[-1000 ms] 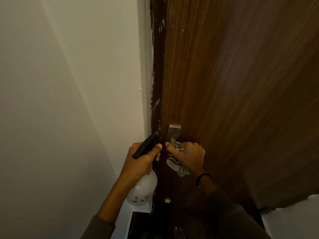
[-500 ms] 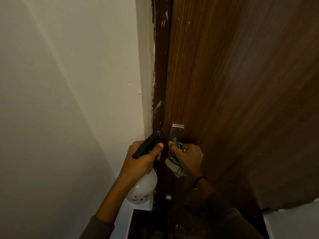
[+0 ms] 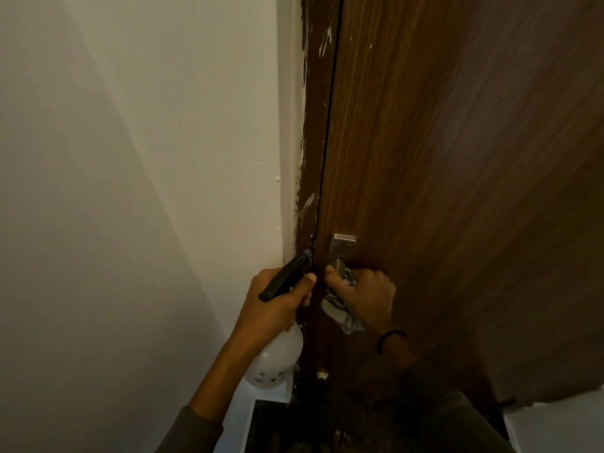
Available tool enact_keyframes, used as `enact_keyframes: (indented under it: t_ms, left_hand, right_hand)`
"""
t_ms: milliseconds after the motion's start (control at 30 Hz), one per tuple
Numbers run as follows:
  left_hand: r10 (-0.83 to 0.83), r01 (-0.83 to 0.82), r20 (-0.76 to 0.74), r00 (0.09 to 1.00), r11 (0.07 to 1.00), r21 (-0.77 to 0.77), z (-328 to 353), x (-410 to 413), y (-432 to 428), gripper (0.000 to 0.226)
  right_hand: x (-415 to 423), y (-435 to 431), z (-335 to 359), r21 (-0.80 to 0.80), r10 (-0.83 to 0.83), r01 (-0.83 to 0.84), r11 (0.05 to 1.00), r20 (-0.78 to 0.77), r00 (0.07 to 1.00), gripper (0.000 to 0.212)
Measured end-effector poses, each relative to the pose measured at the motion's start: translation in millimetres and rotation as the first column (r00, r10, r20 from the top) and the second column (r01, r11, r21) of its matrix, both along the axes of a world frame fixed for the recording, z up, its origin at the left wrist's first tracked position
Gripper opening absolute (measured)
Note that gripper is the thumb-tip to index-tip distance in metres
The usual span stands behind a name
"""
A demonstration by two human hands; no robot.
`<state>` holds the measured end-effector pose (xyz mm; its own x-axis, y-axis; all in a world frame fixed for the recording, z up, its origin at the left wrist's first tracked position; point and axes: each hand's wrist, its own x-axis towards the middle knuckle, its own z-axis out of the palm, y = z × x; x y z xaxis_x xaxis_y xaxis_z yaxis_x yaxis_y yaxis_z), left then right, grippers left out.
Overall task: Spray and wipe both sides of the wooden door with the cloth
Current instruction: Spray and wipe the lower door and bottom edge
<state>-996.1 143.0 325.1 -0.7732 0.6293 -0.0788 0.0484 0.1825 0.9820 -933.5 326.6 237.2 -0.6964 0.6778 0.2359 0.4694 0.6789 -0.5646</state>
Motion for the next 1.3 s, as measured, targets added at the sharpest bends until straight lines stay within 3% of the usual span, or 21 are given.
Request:
enact_keyframes:
  t_ms: [100,167,267,367,433,567,767,867,967,1033,1100,1167,1300]
  left_hand:
    - [-0.001,0.001,-0.016,1.000,1.000,0.002,-0.2,-1.1,-0.6,0.038]
    - [-0.003,0.004,-0.028,1.000,1.000,0.003,-1.2,-1.3,-0.8,0.038]
    - [-0.007,0.008,-0.048,0.999,1.000,0.016,-1.1,0.9,-0.9,0.037]
    - [-0.015,0.016,-0.045,0.999,1.000,0.024,-0.4,4.4,-2.8,0.036]
    - [-0.029,0.030,-0.034,0.999,0.999,0.028,-0.7,6.7,-5.0,0.035]
    - [-0.038,0.038,-0.032,0.999,0.999,0.022,-2.3,9.6,-9.3,0.035]
    - [-0.060,0.060,0.004,0.998,0.997,0.045,-1.7,14.3,-10.5,0.034]
    - [-0.064,0.064,0.002,0.998,0.996,0.054,-1.6,16.2,-10.1,0.033]
    - [-0.061,0.061,0.001,0.998,0.996,0.063,-2.1,18.4,-10.9,0.034]
    - [-0.058,0.057,0.007,0.998,0.996,0.069,-2.2,19.8,-11.4,0.033]
    - [-0.061,0.061,0.007,0.998,0.996,0.071,-4.0,22.1,-12.4,0.032]
    - [-0.078,0.078,0.002,0.997,0.995,0.067,-6.8,24.1,-14.3,0.032]
    - [-0.094,0.093,0.010,0.996,0.994,0.062,-15.7,23.6,-19.8,0.030]
  right_hand:
    - [3.7,12.1,19.4,0.385,0.042,-0.089,0.919,0.129,0.991,0.077]
    - [4.1,20.6,31.6,0.511,0.070,-0.162,0.844,0.194,0.978,0.078]
    - [4.4,24.5,45.9,0.543,0.095,-0.282,0.791,0.346,0.933,0.081]
    - [9.4,32.0,56.6,0.434,0.126,-0.413,0.801,0.553,0.824,0.080]
    - [19.2,44.8,60.4,0.358,0.153,-0.435,0.826,0.600,0.785,0.078]
    - [46.1,70.7,63.4,0.211,0.222,-0.417,0.884,0.595,0.772,0.073]
    - [68.6,69.9,94.1,0.298,0.148,-0.302,0.906,0.446,0.883,0.060]
    - [64.7,55.6,108.7,0.279,0.179,-0.212,0.937,0.138,0.974,0.053]
    - [43.3,25.8,107.0,0.279,0.201,-0.140,0.950,-0.201,0.959,0.053]
    - [25.9,2.0,85.1,0.401,0.267,-0.183,0.897,-0.163,0.950,0.050]
    - [12.3,-12.1,46.8,0.609,0.357,-0.324,0.724,0.071,0.931,0.059]
    - [10.9,-10.6,19.6,0.665,0.360,-0.422,0.617,0.239,0.902,0.075]
    - [25.4,9.4,13.8,0.733,0.351,-0.364,0.574,0.181,0.919,0.075]
